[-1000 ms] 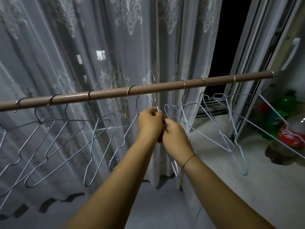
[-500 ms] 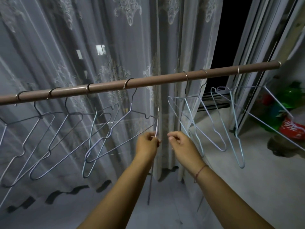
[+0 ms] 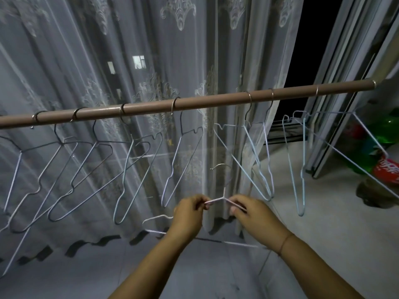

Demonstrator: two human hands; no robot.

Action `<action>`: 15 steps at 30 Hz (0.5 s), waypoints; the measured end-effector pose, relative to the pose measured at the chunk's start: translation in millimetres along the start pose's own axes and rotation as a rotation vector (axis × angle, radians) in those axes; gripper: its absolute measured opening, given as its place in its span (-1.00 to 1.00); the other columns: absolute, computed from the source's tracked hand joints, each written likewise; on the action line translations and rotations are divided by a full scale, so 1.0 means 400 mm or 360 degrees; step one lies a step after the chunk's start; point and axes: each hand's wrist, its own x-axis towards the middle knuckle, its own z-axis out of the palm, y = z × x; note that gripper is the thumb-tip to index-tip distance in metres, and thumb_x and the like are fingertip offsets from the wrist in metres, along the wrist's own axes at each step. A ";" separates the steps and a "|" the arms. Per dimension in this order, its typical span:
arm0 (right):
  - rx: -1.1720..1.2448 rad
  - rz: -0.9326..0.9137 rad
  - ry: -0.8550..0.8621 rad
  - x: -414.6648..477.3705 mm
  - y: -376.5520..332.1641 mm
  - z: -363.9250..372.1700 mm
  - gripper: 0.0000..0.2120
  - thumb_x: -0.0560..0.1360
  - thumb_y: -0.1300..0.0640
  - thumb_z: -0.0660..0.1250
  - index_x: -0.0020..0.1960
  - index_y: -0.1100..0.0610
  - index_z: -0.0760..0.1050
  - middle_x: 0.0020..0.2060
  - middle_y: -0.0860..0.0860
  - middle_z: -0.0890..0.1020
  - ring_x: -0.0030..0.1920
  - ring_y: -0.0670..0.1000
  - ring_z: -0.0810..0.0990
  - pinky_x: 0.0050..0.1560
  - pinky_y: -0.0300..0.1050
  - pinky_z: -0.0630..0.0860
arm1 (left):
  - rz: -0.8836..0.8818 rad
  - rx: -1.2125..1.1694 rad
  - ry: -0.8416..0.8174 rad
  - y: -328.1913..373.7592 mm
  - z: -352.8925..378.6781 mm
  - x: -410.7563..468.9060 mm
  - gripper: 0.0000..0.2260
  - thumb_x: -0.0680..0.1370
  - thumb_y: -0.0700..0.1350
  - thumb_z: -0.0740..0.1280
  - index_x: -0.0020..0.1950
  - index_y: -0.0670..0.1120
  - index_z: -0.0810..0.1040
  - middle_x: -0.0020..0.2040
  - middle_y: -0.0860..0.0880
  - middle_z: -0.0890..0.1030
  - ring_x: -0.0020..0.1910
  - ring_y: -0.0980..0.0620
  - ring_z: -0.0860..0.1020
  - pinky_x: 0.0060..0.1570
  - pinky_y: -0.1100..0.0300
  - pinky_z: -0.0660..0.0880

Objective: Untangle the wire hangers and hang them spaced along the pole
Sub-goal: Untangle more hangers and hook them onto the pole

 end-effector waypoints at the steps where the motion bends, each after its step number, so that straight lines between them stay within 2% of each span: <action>1: 0.0082 0.0031 0.0015 -0.014 -0.003 -0.007 -0.86 0.50 0.21 0.23 -0.05 0.13 0.57 -0.29 -0.01 0.64 -0.21 -0.01 0.60 -0.08 -0.01 0.55 | 0.0039 -0.0003 0.0027 0.004 0.007 -0.006 -0.69 0.51 -0.30 0.24 -0.22 0.09 0.58 -0.20 0.04 0.59 -0.09 -0.02 0.59 0.01 0.17 0.50; 4: 0.0483 0.0247 0.0048 -0.054 -0.016 -0.022 -0.83 0.51 0.29 0.19 -0.12 0.20 0.56 -0.45 0.00 0.54 -0.47 -0.07 0.50 -0.40 -0.13 0.53 | 0.0145 -0.0021 0.0242 0.022 0.034 -0.029 -0.80 0.48 -0.27 0.32 -0.11 0.05 0.57 -0.10 0.09 0.50 0.02 0.04 0.50 0.15 0.15 0.43; 7: 0.0770 0.0354 0.0124 -0.075 -0.045 -0.036 -0.82 0.53 0.31 0.16 -0.11 0.21 0.53 -0.48 0.05 0.48 -0.56 -0.08 0.43 -0.55 -0.22 0.44 | 0.0068 -0.0255 0.0549 0.051 0.056 -0.054 -0.94 0.47 -0.18 0.38 -0.09 -0.06 0.54 -0.08 0.04 0.51 -0.02 0.04 0.49 0.09 0.15 0.43; 9: 0.0887 0.0327 0.0204 -0.077 -0.070 -0.054 -0.82 0.54 0.31 0.15 -0.08 0.18 0.52 -0.47 0.05 0.47 -0.57 -0.10 0.42 -0.59 -0.22 0.41 | 0.0004 -0.0505 0.0454 0.094 0.065 -0.069 -0.94 0.49 -0.11 0.37 -0.09 -0.09 0.57 -0.14 0.00 0.59 -0.15 0.09 0.54 -0.06 0.17 0.48; 11: 0.0946 0.0268 0.0269 -0.070 -0.095 -0.074 -0.82 0.55 0.30 0.14 -0.05 0.16 0.51 -0.46 0.04 0.48 -0.58 -0.10 0.41 -0.60 -0.22 0.37 | 0.0067 -0.0625 0.0232 0.149 0.068 -0.079 -0.91 0.51 -0.09 0.34 -0.09 -0.07 0.62 -0.21 0.01 0.64 -0.24 0.19 0.57 -0.19 0.30 0.49; 13: 0.0992 0.0199 0.0335 -0.055 -0.118 -0.093 -0.81 0.55 0.30 0.13 -0.07 0.14 0.50 -0.46 0.02 0.48 -0.58 -0.08 0.40 -0.63 -0.22 0.34 | 0.0197 -0.0693 0.0142 0.205 0.063 -0.076 -0.89 0.53 -0.11 0.32 -0.10 -0.06 0.65 -0.24 0.02 0.67 -0.23 0.23 0.59 -0.21 0.40 0.48; 15: 0.1004 0.0146 0.0427 -0.033 -0.141 -0.114 -0.83 0.56 0.28 0.14 -0.07 0.12 0.49 -0.47 0.02 0.49 -0.57 -0.05 0.39 -0.63 -0.23 0.32 | 0.0277 -0.0795 0.0146 0.254 0.048 -0.064 -0.87 0.54 -0.14 0.30 -0.09 -0.05 0.65 -0.23 0.01 0.68 -0.21 0.20 0.62 -0.18 0.36 0.52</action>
